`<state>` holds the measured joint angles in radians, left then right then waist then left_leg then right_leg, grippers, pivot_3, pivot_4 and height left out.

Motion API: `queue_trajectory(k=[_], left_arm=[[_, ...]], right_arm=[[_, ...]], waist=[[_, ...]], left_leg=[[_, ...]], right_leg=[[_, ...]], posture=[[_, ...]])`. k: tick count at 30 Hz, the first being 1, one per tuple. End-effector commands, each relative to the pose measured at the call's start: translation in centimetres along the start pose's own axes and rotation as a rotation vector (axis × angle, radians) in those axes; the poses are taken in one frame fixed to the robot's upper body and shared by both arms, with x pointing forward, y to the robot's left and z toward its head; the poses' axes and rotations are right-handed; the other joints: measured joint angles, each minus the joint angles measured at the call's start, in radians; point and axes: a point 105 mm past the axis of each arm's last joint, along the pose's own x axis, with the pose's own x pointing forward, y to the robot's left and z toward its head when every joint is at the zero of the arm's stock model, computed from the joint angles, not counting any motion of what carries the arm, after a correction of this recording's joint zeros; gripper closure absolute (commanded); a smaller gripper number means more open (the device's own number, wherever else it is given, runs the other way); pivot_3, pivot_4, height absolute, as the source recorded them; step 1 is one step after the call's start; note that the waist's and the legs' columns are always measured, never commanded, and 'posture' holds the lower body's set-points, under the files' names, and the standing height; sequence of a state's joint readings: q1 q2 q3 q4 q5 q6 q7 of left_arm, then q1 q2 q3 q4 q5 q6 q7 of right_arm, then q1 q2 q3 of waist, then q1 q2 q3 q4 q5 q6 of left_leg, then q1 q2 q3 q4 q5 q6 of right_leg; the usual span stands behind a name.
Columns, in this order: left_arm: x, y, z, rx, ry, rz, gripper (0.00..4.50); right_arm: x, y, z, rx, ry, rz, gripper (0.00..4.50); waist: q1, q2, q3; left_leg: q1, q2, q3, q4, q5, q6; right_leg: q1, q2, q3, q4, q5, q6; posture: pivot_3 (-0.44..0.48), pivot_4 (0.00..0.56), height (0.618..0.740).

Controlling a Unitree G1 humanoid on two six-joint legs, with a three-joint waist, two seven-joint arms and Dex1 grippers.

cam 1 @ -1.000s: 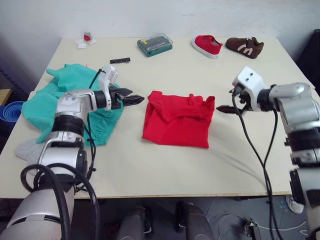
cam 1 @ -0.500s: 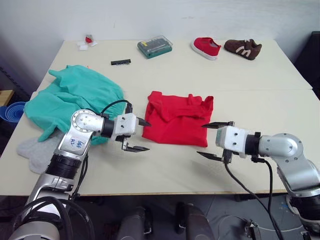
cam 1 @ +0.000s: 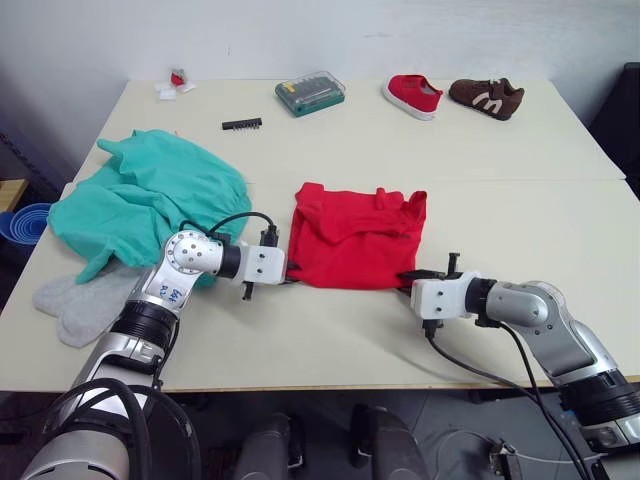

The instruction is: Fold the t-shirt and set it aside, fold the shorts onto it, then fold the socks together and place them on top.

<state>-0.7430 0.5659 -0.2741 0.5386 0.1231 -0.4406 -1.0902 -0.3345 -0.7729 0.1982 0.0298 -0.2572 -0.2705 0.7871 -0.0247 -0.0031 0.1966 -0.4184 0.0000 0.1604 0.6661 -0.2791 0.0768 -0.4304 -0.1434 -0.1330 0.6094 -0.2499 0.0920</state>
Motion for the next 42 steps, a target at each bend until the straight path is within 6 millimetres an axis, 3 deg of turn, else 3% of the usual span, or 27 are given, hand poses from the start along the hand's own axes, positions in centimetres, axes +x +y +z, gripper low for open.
queue_trajectory(k=[1, 6, 10, 18, 26, 27, 31, 36, 39, 42], left_arm=[[0.1, 0.0, 0.6, -0.009, -0.042, 0.008, 4.48], [-0.4, -1.1, 2.1, -0.113, -0.14, -0.04, 4.48], [-1.7, -3.5, 3.8, -0.188, -0.212, -0.158, 4.48], [-2.5, -8.0, 4.0, -0.289, -0.182, -0.211, 4.48], [-2.4, -9.9, 3.4, -0.4, -0.18, -0.203, 4.48], [-2.5, -9.9, 3.5, -0.428, -0.187, -0.195, 4.25], [-3.6, -9.8, 3.2, -0.48, -0.191, -0.193, 3.27], [-7.1, -8.7, 3.0, -0.566, -0.194, -0.237, 1.63], [-7.5, -5.9, 2.9, -0.57, -0.219, -0.133, 0.73], [-7.1, -3.8, 3.3, -0.525, -0.239, -0.085, 0.73]], right_arm=[[-0.2, -0.2, 0.6, -0.013, -0.024, -0.007, 4.47], [-1.3, 0.4, 1.6, 0.014, -0.067, 0.046, 4.47], [-2.9, 1.7, 3.2, 0.056, -0.132, 0.118, 4.47], [-5.1, 5.8, 4.8, 0.096, -0.144, 0.216, 4.47], [-4.9, 5.3, 5.5, 0.16, -0.155, 0.148, 4.47], [-4.9, 5.2, 5.5, 0.182, -0.15, 0.138, 4.49], [-5.7, 5.4, 5.8, 0.257, -0.151, 0.172, 3.48], [-7.8, 5.0, 7.3, 0.445, -0.196, 0.254, 1.68], [-8.2, 3.6, 7.5, 0.539, -0.215, 0.213, 1.65], [-8.0, 1.7, 7.5, 0.629, -0.247, 0.145, 1.65]], waist=[[0.0, 0.0, 0.0], [0.0, 0.0, 0.0], [0.0, 0.0, 0.0], [0.008, 0.0, 0.0], [0.024, 0.0, 0.0], [0.024, 0.0, 0.0], [0.026, 0.0, 0.0], [0.026, 0.0, 0.0], [0.036, 0.0, 0.0], [0.04, 0.0, 0.0]], left_leg=[[0.0, 0.0, 0.0, 0.0, 0.0, 0.001], [0.0, 0.0, -0.001, 0.0, 0.001, 0.002], [0.0, 0.001, -0.002, 0.001, 0.001, 0.002], [0.001, 0.001, -0.003, 0.0, -0.003, -0.003], [0.005, 0.001, -0.003, -0.002, -0.004, -0.005], [0.006, 0.001, -0.003, -0.002, -0.004, -0.005], [0.006, 0.001, -0.003, -0.003, -0.004, -0.006], [0.006, 0.002, -0.003, -0.003, -0.005, -0.006], [0.006, 0.002, -0.003, -0.002, -0.005, -0.005], [0.006, 0.002, -0.003, -0.002, -0.005, -0.005]], right_leg=[[0.0, 0.0, 0.0, 0.001, 0.0, 0.0], [0.001, 0.0, -0.001, 0.002, 0.0, 0.0], [0.002, 0.001, -0.001, 0.002, 0.0, 0.0], [0.003, 0.0, -0.001, -0.003, 0.0, 0.0], [0.005, -0.001, 0.001, -0.003, -0.001, -0.002], [0.005, -0.001, 0.001, -0.003, -0.002, -0.003], [0.005, -0.001, 0.0, -0.002, -0.002, -0.003], [0.005, 0.0, 0.0, -0.003, -0.002, -0.003], [0.005, -0.001, 0.0, -0.003, -0.002, -0.004], [0.006, -0.001, 0.001, -0.004, -0.002, -0.003]], posture=[[0.0, 0.15, 0.74], [0.0, 0.15, 0.74], [0.0, 0.15, 0.74], [0.0, 0.15, 0.74], [0.0, 0.15, 0.74], [0.0, 0.15, 0.74], [0.0, 0.15, 0.74], [0.0, 0.15, 0.74], [0.0, 0.15, 0.74], [0.0, 0.15, 0.74]])
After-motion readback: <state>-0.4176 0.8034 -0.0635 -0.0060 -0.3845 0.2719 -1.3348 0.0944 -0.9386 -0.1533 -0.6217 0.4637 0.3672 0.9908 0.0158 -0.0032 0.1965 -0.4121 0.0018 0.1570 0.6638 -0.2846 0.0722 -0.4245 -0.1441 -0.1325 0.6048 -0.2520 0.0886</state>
